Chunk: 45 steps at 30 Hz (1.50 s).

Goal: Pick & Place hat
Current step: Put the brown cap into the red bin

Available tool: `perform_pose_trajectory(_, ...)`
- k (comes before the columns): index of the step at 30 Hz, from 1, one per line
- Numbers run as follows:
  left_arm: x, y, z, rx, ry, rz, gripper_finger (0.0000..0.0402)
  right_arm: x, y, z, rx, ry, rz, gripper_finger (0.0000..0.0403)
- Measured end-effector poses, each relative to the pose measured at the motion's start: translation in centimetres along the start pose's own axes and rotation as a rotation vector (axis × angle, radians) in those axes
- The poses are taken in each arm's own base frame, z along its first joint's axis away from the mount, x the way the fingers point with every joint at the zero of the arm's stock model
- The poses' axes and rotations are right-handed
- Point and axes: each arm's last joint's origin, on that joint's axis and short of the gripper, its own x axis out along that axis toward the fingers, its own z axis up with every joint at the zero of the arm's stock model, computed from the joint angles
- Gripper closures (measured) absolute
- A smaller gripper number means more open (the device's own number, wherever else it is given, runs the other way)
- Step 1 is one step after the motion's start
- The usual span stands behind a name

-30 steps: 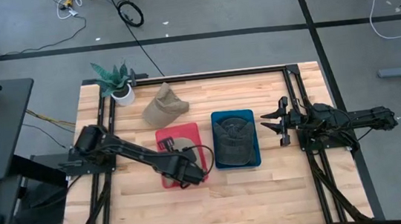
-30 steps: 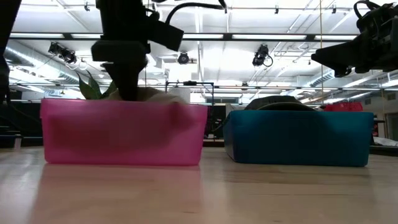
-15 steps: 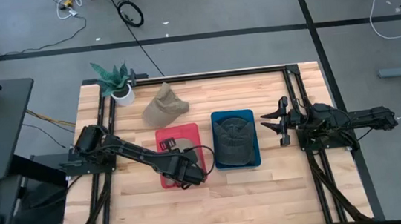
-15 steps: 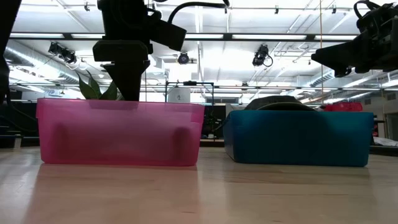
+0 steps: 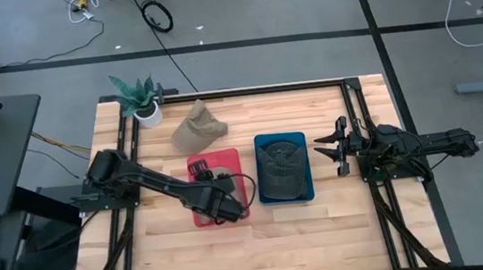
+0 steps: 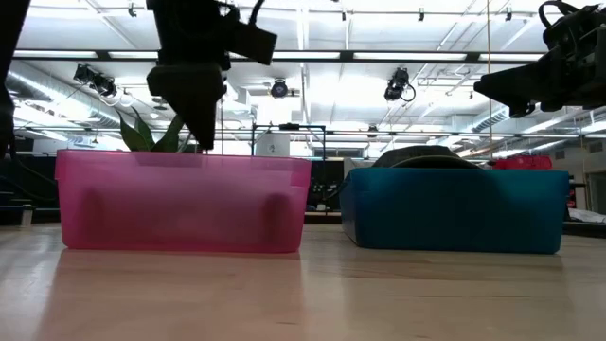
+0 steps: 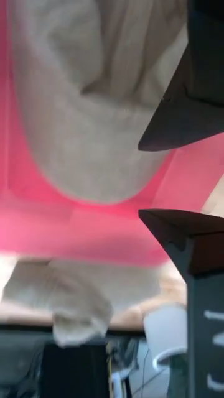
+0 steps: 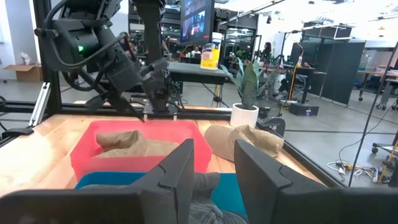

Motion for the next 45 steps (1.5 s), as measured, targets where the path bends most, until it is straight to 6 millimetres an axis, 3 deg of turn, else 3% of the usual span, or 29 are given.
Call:
perform_pose_trajectory(9, -1.2, 2.3, 0.2, 0.018, -0.123, 0.143, 0.0238, 0.0, 0.0, 0.0, 0.0, 0.001, 0.0, 0.0285)
perform_pose_trajectory(20, 0.0, 7.3, 1.3, 0.226, -0.018, 0.141, 0.0237, 0.0, 0.0, 0.0, 0.0, 0.0, 0.0, 0.0285)
perform_pose_trajectory(25, 2.1, 9.5, 1.3, 0.382, -0.009, -0.047, 0.0213, 0.0, 0.0, 0.0, 0.0, 0.0, 0.0, 0.0285)
perform_pose_trajectory(29, 4.1, 11.0, 0.1, 0.445, -0.036, -0.181, 0.0193, 0.0, 0.0, 0.0, 0.0, 0.0, 0.001, 0.0285)
perform_pose_trajectory(38, 7.5, 15.6, -1.7, 0.42, -0.15, -0.147, 0.0181, 0.0, 0.0, 0.0, 0.0, 0.0, 0.001, 0.0285)
perform_pose_trajectory(45, 10.3, 19.4, -2.8, 0.361, -0.102, -0.203, 0.0181, 0.0, 0.0, 0.0, 0.0, 0.001, 0.001, 0.0285)
